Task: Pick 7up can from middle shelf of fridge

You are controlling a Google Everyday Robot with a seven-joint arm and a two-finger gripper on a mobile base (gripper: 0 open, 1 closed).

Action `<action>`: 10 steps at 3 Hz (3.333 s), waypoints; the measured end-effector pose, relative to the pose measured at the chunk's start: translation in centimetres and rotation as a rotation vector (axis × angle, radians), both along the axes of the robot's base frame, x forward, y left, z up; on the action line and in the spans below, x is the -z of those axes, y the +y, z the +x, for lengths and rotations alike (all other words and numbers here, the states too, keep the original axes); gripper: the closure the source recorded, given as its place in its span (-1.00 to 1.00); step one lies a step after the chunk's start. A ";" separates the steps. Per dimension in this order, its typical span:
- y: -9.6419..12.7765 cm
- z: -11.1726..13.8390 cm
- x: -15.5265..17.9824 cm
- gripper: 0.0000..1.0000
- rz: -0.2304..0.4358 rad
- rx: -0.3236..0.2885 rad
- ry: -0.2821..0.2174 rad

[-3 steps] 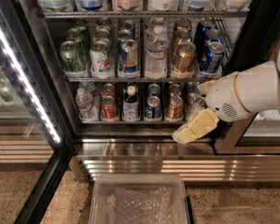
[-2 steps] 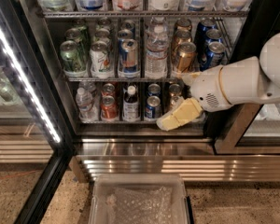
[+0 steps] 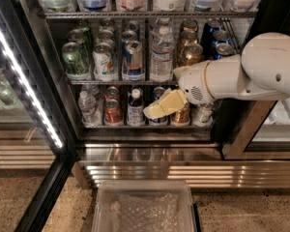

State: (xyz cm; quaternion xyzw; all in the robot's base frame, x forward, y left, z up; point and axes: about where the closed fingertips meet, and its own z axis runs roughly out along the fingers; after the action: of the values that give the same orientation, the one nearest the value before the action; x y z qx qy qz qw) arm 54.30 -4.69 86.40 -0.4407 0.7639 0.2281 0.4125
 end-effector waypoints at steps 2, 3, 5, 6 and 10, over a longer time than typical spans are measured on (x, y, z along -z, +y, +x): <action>3.6 0.8 1.0 -1.00 0.154 0.019 -0.009; 4.2 0.8 0.8 -0.67 0.160 0.016 -0.013; 4.3 0.5 1.2 -0.29 0.172 0.031 -0.008; 6.7 1.6 2.0 -0.69 0.183 0.014 -0.029; 15.4 8.4 3.1 -0.62 0.233 -0.023 -0.177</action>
Offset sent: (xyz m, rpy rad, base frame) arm 0.0238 0.0737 -0.0181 0.3103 -0.0212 -0.0364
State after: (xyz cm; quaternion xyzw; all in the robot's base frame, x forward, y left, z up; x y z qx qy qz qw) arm 62.75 10.72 83.27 -0.4169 0.6879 0.2801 0.5240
